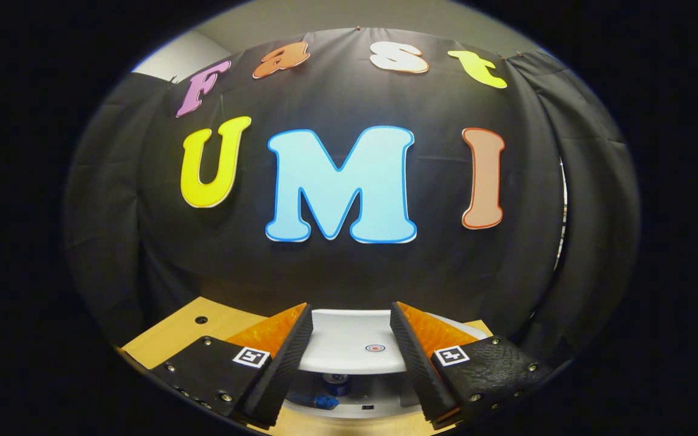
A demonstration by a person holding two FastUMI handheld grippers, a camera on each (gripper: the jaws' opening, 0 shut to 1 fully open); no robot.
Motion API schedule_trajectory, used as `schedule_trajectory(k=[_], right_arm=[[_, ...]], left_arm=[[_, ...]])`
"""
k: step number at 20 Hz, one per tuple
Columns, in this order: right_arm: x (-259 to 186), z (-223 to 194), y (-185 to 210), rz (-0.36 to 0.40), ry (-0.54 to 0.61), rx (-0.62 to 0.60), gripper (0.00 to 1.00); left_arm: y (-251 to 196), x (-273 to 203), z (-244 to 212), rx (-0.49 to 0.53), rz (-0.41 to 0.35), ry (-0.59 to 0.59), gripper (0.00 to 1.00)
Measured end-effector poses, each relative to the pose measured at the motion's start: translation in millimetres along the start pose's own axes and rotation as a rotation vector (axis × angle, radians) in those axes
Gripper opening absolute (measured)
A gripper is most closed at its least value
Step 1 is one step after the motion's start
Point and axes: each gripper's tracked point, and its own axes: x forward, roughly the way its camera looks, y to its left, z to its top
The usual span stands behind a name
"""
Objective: Press the lid of the desktop garbage bin to open it, pick up the crumpled paper on the desktop and throw it into the bin, then pick up the pop can on the desktop and drop it into the bin, and finally close the garbage bin lid.
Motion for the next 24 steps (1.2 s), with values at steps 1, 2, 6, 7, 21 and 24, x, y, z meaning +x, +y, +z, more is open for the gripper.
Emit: schedule_trajectory(k=[1, 2, 6, 7, 21, 24], right_arm=[[2.2, -7.9, 0.7, -0.002, 0.002, -0.006, 0.84], [4.7, -15.3, 0.0, -0.006, 0.002, -0.014, 0.84], [12.6, -32.8, -5.2, -0.013, -0.017, -0.029, 0.90], [14.1, -34.8, -5.5, -0.004, -0.021, -0.011, 0.94], [36.9, -47.2, -16.0, 0.013, -0.136, -0.006, 0.95], [40.9, -49.5, -23.3, -0.033, -0.156, 0.027, 0.95]], left_arm=[[2.8, -0.1, -0.6, 0.002, 0.006, 0.001, 0.95], [5.8, -1.2, -1.5, 0.000, 0.011, 0.005, 0.95], [14.2, -0.6, -4.2, -0.006, 0.029, 0.014, 0.95], [15.5, -0.1, -4.2, -0.004, 0.033, 0.015, 0.95], [2.7, 13.8, -13.9, 0.010, 0.018, 0.048, 0.95], [-1.7, 17.8, -13.9, 0.008, 0.018, 0.047, 0.96]])
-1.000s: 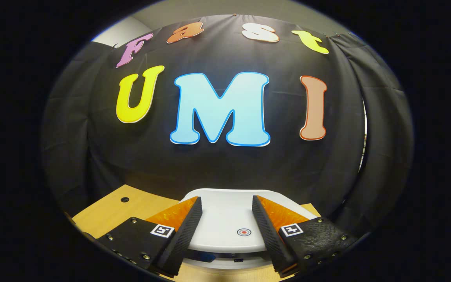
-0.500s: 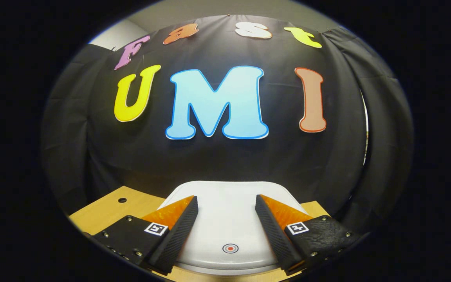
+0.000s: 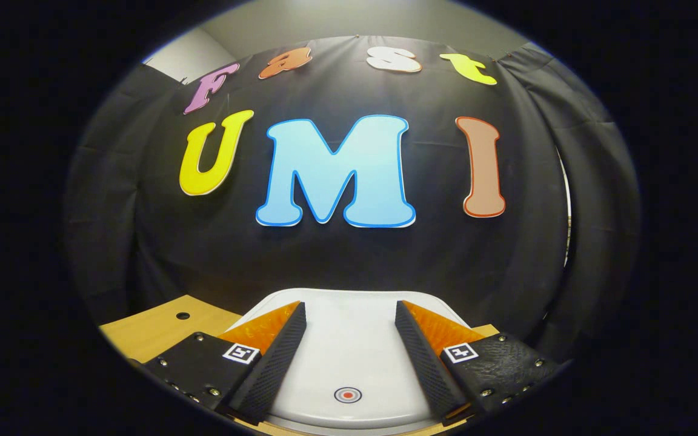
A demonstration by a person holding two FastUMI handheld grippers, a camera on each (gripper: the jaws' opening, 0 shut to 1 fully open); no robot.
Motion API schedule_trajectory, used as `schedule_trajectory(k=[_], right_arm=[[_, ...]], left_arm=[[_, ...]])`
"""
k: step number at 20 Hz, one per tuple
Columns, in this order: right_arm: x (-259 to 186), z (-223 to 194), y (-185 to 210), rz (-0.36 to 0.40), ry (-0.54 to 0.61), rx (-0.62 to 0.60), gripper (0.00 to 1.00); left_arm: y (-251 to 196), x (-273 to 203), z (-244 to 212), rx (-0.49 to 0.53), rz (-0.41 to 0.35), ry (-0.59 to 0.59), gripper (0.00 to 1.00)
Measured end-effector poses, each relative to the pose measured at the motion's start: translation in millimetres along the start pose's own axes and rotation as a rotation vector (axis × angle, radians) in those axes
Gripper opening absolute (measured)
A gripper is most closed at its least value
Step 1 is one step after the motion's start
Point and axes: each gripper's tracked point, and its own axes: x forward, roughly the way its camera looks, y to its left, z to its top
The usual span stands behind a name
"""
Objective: Press the lid of the desktop garbage bin to open it, pick up the crumpled paper on the desktop and throw it into the bin, then pick up the pop can on the desktop and drop it into the bin, and finally close the garbage bin lid.
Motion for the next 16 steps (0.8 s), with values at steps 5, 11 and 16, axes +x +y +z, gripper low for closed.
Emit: schedule_trajectory(k=[5, 11, 16], right_arm=[[0.6, 1.0, -3.5, -0.011, -0.022, 0.001, 0.98], [-8.5, 5.7, 4.3, 0.034, -0.040, -0.005, 0.99], [-41.3, 4.1, -3.3, 0.011, 0.042, -0.045, 0.99]], left_arm=[[-1.5, -1.1, 5.9, -0.005, 0.021, -0.012, 0.95], [-3.9, -10.7, 19.9, 0.025, 0.076, -0.045, 0.95], [-6.5, -24.8, 25.9, 0.034, 0.155, -0.062, 0.95]])
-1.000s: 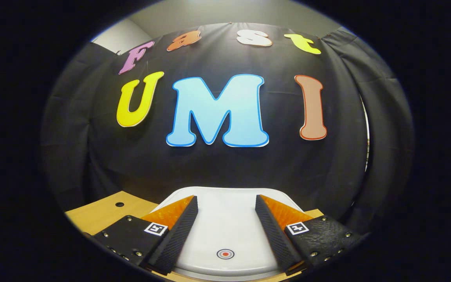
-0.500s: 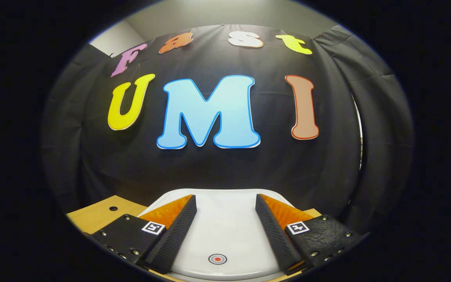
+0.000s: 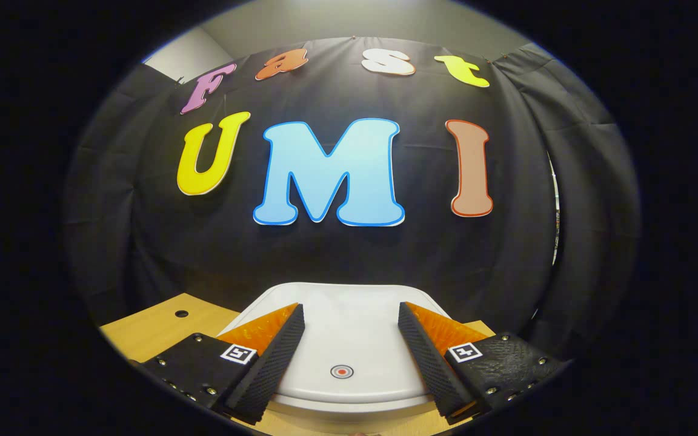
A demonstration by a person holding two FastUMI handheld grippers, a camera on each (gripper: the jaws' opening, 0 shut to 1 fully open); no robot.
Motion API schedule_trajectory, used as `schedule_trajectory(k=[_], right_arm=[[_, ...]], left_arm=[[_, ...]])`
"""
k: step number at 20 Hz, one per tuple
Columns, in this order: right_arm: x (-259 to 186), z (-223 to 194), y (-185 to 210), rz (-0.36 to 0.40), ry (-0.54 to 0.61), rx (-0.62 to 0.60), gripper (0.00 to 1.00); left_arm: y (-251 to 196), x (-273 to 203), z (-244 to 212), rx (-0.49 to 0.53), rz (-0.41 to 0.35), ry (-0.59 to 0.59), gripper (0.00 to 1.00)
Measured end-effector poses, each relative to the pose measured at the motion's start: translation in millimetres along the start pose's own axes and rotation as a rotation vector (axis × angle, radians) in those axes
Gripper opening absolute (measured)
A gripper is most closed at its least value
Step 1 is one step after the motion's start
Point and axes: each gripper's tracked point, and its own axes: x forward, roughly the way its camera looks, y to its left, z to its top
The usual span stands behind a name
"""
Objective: Press the lid of the desktop garbage bin to open it, pick up the crumpled paper on the desktop and throw it into the bin, then pick up the pop can on the desktop and drop it into the bin, and finally close the garbage bin lid.
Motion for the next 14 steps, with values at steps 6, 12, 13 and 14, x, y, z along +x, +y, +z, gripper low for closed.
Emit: schedule_trajectory(k=[6, 12, 13, 14], right_arm=[[-51.8, -1.3, -0.4, 0.066, 0.004, 0.029, 0.99], [-114.0, 9.6, 6.2, 0.068, -0.044, 0.008, 0.99], [-121.2, 11.5, 6.7, 0.060, -0.045, 0.002, 0.99], [-128.2, 13.2, 9.5, 0.059, -0.045, -0.005, 0.99]], left_arm=[[4.0, -19.4, -10.4, -0.003, 0.104, 0.003, 0.95], [13.0, -7.0, -13.3, 0.014, 0.096, 0.007, 0.96], [14.2, -1.7, -13.2, 0.021, 0.088, 0.008, 0.96], [15.4, 2.3, -12.4, 0.025, 0.079, 0.010, 0.96]])
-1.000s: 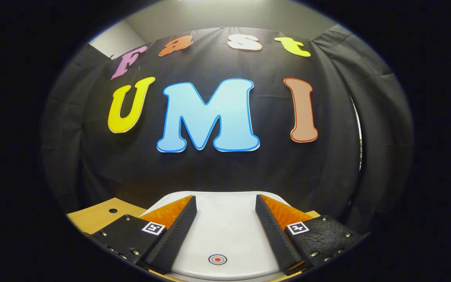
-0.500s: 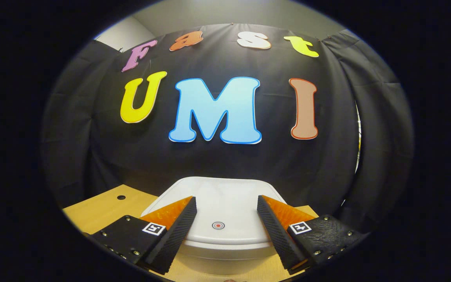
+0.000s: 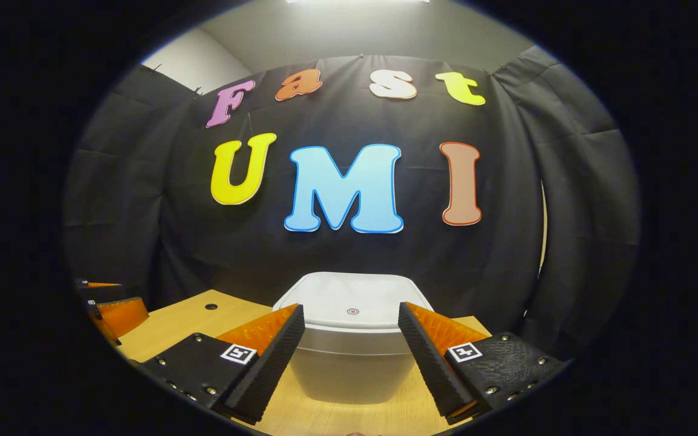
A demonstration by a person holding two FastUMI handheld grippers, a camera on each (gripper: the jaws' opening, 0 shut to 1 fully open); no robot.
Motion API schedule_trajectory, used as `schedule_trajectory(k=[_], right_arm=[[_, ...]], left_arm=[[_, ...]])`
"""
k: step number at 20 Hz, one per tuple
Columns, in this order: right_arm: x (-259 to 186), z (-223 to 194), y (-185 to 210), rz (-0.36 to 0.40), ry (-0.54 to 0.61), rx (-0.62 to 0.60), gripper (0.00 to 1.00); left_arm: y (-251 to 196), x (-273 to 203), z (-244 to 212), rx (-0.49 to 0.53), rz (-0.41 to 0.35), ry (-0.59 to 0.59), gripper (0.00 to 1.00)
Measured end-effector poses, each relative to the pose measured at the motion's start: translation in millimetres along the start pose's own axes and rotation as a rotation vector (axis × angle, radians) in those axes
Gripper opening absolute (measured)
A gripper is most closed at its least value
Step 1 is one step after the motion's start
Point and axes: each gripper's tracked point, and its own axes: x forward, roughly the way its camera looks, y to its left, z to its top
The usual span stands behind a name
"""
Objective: Press the lid of the desktop garbage bin to open it, pick up the crumpled paper on the desktop and throw it into the bin, then pick up the pop can on the desktop and drop it into the bin, and finally close the garbage bin lid.
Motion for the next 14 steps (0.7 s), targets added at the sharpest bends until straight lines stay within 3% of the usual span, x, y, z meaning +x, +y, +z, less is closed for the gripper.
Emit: schedule_trajectory(k=[8, 14], right_arm=[[-35.0, 7.2, 25.9, -0.037, -0.008, -0.008, 0.99], [-57.3, 6.6, 44.8, -0.060, 0.038, -0.004, 0.99]], left_arm=[[21.0, 10.8, 7.4, 0.051, -0.059, -0.041, 0.95], [38.2, 22.8, 5.9, 0.021, -0.103, -0.053, 0.96]])
